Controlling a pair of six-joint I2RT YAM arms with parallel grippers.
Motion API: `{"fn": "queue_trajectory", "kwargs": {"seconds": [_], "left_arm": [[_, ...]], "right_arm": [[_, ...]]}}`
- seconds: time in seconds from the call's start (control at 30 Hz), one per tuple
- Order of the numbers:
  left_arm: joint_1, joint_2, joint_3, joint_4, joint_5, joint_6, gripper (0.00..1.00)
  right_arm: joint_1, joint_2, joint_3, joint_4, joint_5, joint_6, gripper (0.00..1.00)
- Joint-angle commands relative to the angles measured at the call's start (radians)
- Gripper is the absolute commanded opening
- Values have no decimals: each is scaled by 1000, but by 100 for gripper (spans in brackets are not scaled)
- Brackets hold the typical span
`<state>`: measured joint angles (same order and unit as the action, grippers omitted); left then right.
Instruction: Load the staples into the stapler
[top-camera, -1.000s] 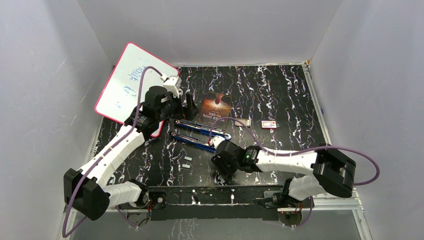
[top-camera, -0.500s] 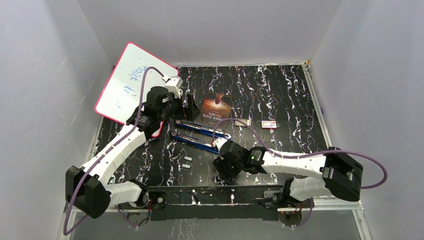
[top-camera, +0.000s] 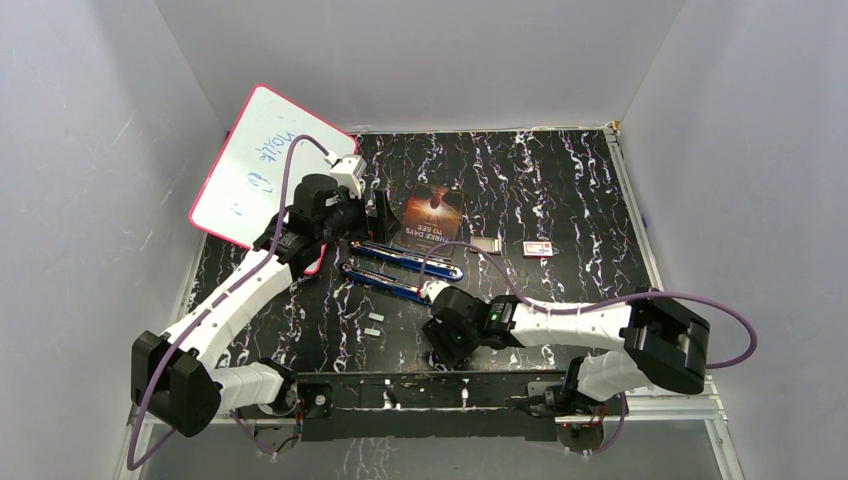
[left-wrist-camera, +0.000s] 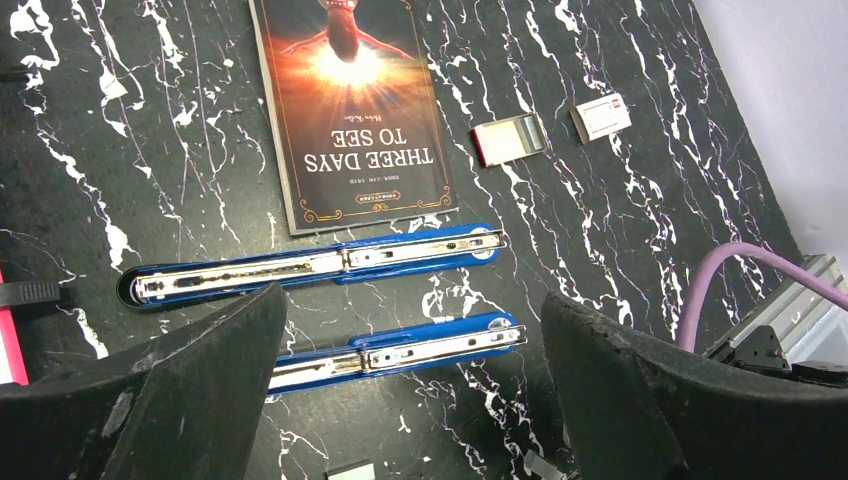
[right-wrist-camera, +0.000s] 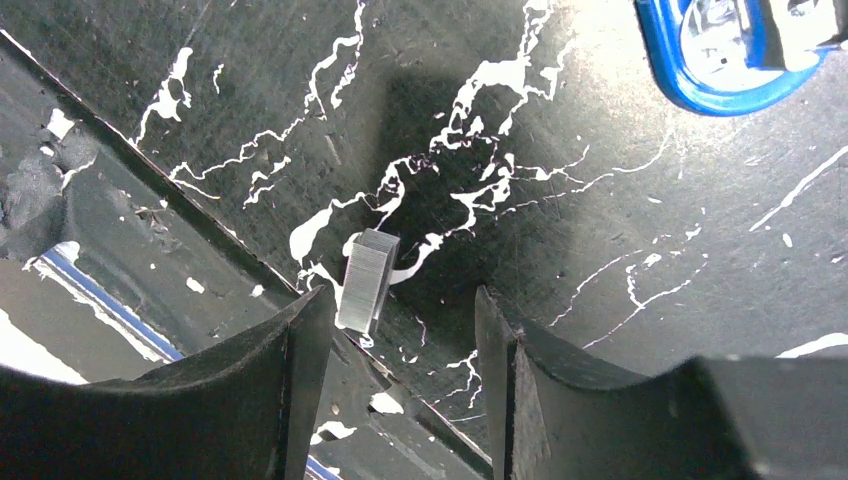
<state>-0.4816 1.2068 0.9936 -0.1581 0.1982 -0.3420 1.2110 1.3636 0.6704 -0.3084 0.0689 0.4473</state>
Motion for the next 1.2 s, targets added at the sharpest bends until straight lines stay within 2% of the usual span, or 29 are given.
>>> {"fn": "queue_trajectory", "kwargs": {"seconds": [0.0,0.23,0.5,0.7,0.87,0.97,1.0,1.03,1.1,1.17], "left_arm": [[3,-18,-10,9,6,-2,98],[3,-19,-16,10,4,0,98],[3,-37,-27,6,-7,0,98],[3,-43,-26,-1,-20,1,98],[4,-43,-5,-38,-103,-6,98],[4,-50,-1,-41,-121,-6,98],[5,-51,-1,-38,-118,-5,98],[5,-51,-1,-35,-116,-6,98],[4,-47,2,-36,-116,-9,98],[5,-44,6,-40,-119,-11,98]], "right_arm": [[28,35,39,3,41,20,62],[91,105,98,-53,108,19,55],[120,135,124,-104,166,26,29],[120,78,180,-117,213,14,28],[119,-43,280,-99,283,-30,28],[111,-108,323,-46,290,-73,31],[106,-119,327,-26,284,-86,39],[93,-120,329,-12,274,-98,52],[76,-98,332,-21,264,-104,67],[69,-82,319,-31,254,-95,70]]}}
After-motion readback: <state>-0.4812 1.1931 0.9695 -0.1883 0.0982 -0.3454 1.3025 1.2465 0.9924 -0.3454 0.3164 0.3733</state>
